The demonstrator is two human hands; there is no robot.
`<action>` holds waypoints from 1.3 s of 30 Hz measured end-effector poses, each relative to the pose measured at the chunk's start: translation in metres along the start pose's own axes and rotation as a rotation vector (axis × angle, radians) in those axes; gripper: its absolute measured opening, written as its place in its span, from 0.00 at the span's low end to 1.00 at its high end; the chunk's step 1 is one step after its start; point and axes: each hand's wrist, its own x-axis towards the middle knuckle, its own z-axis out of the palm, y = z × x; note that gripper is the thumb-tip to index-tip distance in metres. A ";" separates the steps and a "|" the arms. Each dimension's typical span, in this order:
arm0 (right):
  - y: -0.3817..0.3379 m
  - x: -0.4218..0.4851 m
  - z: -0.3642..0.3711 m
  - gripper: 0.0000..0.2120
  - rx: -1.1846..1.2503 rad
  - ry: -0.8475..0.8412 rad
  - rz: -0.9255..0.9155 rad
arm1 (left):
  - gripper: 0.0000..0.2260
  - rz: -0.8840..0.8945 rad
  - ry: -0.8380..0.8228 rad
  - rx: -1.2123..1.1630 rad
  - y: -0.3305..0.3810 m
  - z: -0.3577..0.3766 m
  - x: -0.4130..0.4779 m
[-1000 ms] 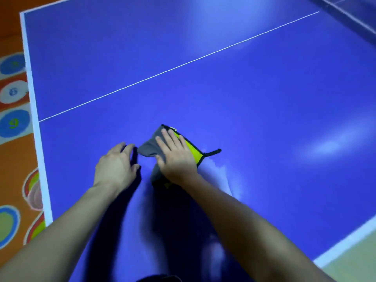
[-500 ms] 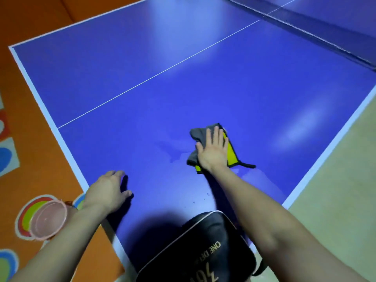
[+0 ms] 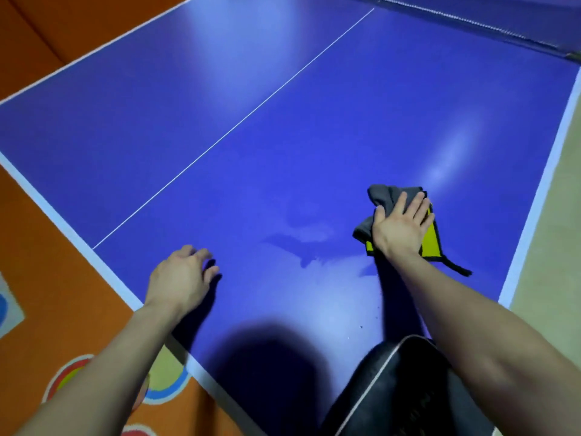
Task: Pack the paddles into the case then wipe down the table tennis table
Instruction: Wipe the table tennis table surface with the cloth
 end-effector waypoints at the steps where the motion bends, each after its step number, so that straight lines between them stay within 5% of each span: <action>1: -0.023 0.007 0.005 0.39 0.017 0.017 0.026 | 0.26 0.009 -0.019 0.002 -0.012 -0.003 0.012; 3: -0.070 0.013 0.012 0.40 0.005 0.032 0.028 | 0.42 0.009 -0.089 0.026 -0.037 -0.007 0.040; 6: -0.141 -0.013 0.024 0.38 0.009 0.039 -0.147 | 0.54 0.024 -0.168 0.095 -0.073 -0.016 0.082; 11: -0.205 -0.117 0.047 0.37 -0.021 -0.016 -0.793 | 0.55 -0.008 -0.194 0.039 -0.099 -0.041 0.134; 14: -0.202 -0.142 0.052 0.35 -0.023 -0.045 -0.978 | 0.55 0.004 -0.209 0.036 -0.107 -0.050 0.158; 22: -0.214 -0.090 0.045 0.32 -0.024 -0.042 -0.932 | 0.59 0.167 -0.244 0.005 -0.143 -0.065 0.238; 26: -0.257 -0.019 0.045 0.33 -0.030 0.060 -0.556 | 0.71 0.285 -0.273 0.083 -0.153 -0.078 0.278; 31: -0.357 0.070 0.046 0.32 0.021 0.153 -0.175 | 0.71 0.473 -0.162 0.150 -0.176 -0.067 0.293; 34: -0.402 0.056 0.052 0.29 0.016 0.163 -0.297 | 0.69 0.530 -0.062 0.188 -0.184 -0.056 0.291; 39: -0.394 -0.088 0.058 0.27 -0.050 -0.021 -0.851 | 0.71 0.507 -0.018 0.196 -0.187 -0.044 0.296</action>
